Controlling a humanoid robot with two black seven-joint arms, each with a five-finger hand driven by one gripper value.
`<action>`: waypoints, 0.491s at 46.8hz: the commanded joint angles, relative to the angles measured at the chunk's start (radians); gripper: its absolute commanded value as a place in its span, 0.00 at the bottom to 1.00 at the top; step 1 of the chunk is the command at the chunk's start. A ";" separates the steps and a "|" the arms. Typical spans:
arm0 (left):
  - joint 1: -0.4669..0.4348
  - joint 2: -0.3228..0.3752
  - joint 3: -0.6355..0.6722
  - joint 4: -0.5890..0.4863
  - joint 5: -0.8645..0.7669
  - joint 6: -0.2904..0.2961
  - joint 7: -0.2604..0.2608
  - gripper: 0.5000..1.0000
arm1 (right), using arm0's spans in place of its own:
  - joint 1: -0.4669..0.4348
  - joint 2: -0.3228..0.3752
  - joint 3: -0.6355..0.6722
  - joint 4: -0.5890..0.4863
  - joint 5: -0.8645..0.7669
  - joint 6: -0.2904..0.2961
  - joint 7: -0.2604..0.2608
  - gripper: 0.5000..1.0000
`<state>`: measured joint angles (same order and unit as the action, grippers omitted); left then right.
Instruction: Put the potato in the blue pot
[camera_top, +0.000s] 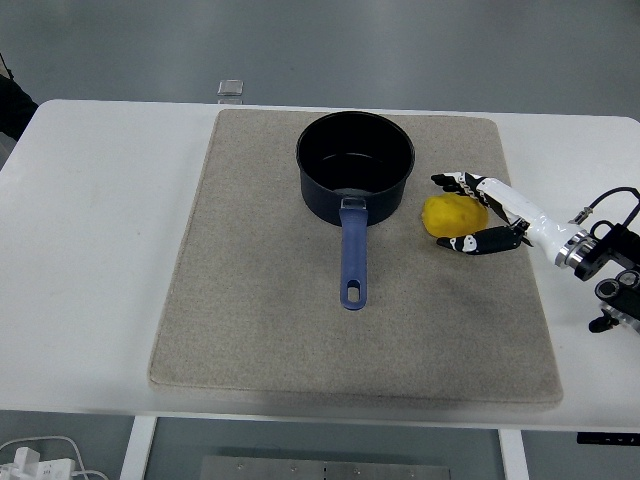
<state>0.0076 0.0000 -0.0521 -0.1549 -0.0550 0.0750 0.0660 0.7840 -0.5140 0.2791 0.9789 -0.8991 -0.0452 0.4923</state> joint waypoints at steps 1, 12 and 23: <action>0.000 0.000 0.000 0.000 0.000 0.000 0.000 1.00 | 0.003 0.000 0.000 -0.009 0.000 -0.016 0.003 0.32; 0.000 0.000 0.000 0.000 0.000 0.000 0.000 1.00 | 0.003 0.014 -0.008 -0.032 -0.008 -0.019 0.002 0.00; 0.000 0.000 0.000 0.000 0.000 0.000 0.000 1.00 | 0.006 0.028 -0.018 -0.059 -0.015 -0.025 0.002 0.00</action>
<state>0.0075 0.0000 -0.0522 -0.1549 -0.0550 0.0754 0.0660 0.7874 -0.4874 0.2610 0.9225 -0.9140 -0.0692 0.4939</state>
